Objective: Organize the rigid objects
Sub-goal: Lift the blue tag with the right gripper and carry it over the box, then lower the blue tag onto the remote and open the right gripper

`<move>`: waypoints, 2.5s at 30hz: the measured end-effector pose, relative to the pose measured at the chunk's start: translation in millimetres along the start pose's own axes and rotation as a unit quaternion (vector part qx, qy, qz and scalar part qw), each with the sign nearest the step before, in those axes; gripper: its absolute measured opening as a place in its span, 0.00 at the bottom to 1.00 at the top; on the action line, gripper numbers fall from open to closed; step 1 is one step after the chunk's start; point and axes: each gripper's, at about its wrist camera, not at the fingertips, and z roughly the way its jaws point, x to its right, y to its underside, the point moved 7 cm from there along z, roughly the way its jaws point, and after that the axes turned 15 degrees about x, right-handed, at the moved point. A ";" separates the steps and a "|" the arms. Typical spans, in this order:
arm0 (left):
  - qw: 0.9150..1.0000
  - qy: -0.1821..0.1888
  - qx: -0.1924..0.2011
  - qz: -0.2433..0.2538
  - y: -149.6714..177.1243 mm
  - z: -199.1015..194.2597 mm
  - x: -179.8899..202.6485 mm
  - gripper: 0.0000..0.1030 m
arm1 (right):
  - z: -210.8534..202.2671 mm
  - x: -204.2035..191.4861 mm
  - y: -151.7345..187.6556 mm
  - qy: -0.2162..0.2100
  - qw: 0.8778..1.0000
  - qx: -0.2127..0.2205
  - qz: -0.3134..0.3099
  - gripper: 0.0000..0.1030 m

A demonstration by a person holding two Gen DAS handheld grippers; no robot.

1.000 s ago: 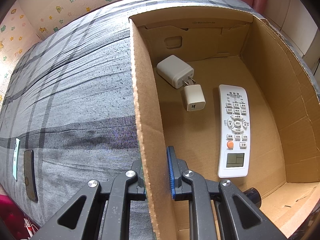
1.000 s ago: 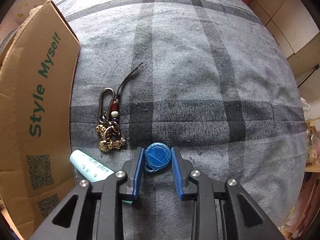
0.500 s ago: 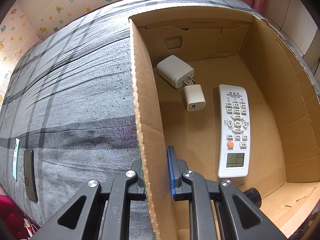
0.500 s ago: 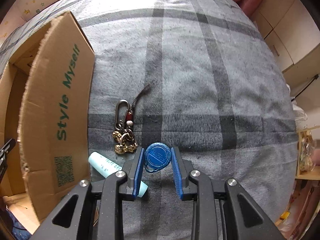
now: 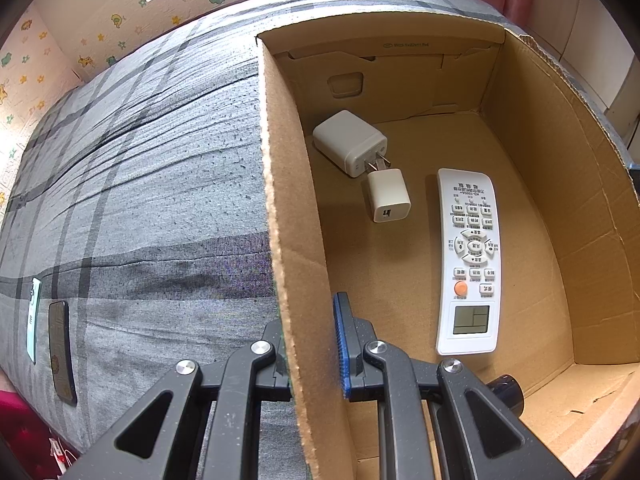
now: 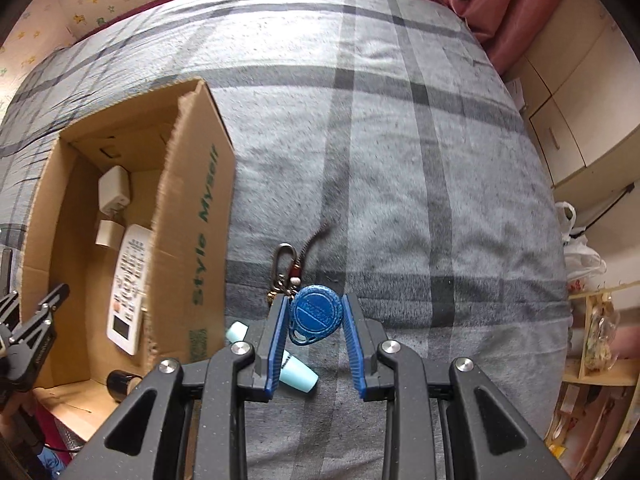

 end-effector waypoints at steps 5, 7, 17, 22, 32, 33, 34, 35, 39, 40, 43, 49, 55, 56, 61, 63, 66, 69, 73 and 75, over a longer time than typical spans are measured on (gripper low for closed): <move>1.000 0.000 -0.001 0.000 0.1 0.6 0.2 0.16 | -8.3 -10.8 -11.8 -0.007 1.000 0.011 -0.011 0.28; 1.000 0.000 -0.001 -0.001 -0.4 0.8 1.0 0.16 | -13.2 -16.7 -17.5 -0.013 1.000 0.015 -0.015 0.28; 1.000 0.000 -0.001 -0.002 -0.8 0.9 1.6 0.16 | -31.5 -48.4 -41.7 -0.031 0.998 0.035 -0.039 0.28; 1.000 0.000 -0.001 -0.002 -0.9 0.8 2.2 0.16 | -33.5 -68.7 -48.0 -0.042 0.997 0.039 -0.052 0.28; 1.000 0.001 -0.001 -0.003 -0.8 0.7 2.0 0.16 | -27.8 -108.7 -52.7 -0.062 0.995 0.039 -0.073 0.28; 1.000 0.001 -0.001 -0.003 -0.8 0.7 1.9 0.16 | -26.5 -112.7 -53.3 -0.064 0.994 0.038 -0.074 0.28; 1.000 0.002 -0.001 -0.003 -0.8 0.6 1.9 0.16 | -24.9 -118.0 -53.7 -0.067 0.994 0.038 -0.077 0.28; 1.000 0.002 -0.001 -0.004 -0.8 0.6 2.1 0.16 | -23.9 -121.3 -53.9 -0.068 0.994 0.037 -0.078 0.28; 1.000 0.003 -0.001 -0.005 -1.3 0.4 1.4 0.16 | -16.3 -139.5 -53.4 -0.077 0.993 0.033 -0.086 0.28; 1.000 0.003 -0.001 -0.005 -1.4 0.3 1.9 0.16 | -14.3 -142.9 -53.0 -0.079 0.993 0.031 -0.087 0.28; 1.000 0.004 -0.001 -0.005 -1.2 0.5 1.3 0.16 | -7.0 -153.3 -50.9 -0.084 0.992 0.027 -0.091 0.28; 1.000 0.005 0.000 -0.007 -1.0 -0.1 0.9 0.16 | 10.6 -169.9 -43.7 -0.089 0.992 0.014 -0.094 0.28; 1.000 0.005 0.000 -0.007 -1.1 -0.4 1.1 0.16 | 31.4 -178.0 -35.9 -0.090 0.992 -0.003 -0.088 0.28; 1.000 0.005 0.000 -0.007 -1.0 -0.2 0.9 0.16 | 34.0 -178.9 -34.8 -0.089 0.992 -0.004 -0.087 0.28; 1.000 0.006 0.000 -0.007 -0.7 -0.2 0.1 0.16 | 51.5 -183.5 -25.7 -0.089 0.992 -0.018 -0.083 0.28; 1.000 0.006 0.000 -0.007 -0.7 -0.2 0.1 0.16 | 56.8 -184.8 -20.8 -0.089 0.992 -0.024 -0.085 0.28; 1.000 0.006 0.001 -0.007 -0.4 0.2 -0.1 0.16 | 62.2 -186.0 -14.6 -0.088 0.992 -0.028 -0.090 0.28; 1.000 0.006 0.001 -0.007 -0.4 0.1 -0.7 0.16 | 65.4 -188.1 -10.7 -0.088 0.992 -0.031 -0.089 0.28; 1.000 0.007 0.002 -0.007 0.2 -0.3 -0.8 0.16 | 68.6 -188.7 -9.9 -0.088 0.992 -0.032 -0.090 0.28; 1.000 0.006 0.002 -0.007 0.1 -0.3 -0.5 0.16 | 70.2 -188.2 -11.0 -0.090 0.992 -0.034 -0.086 0.28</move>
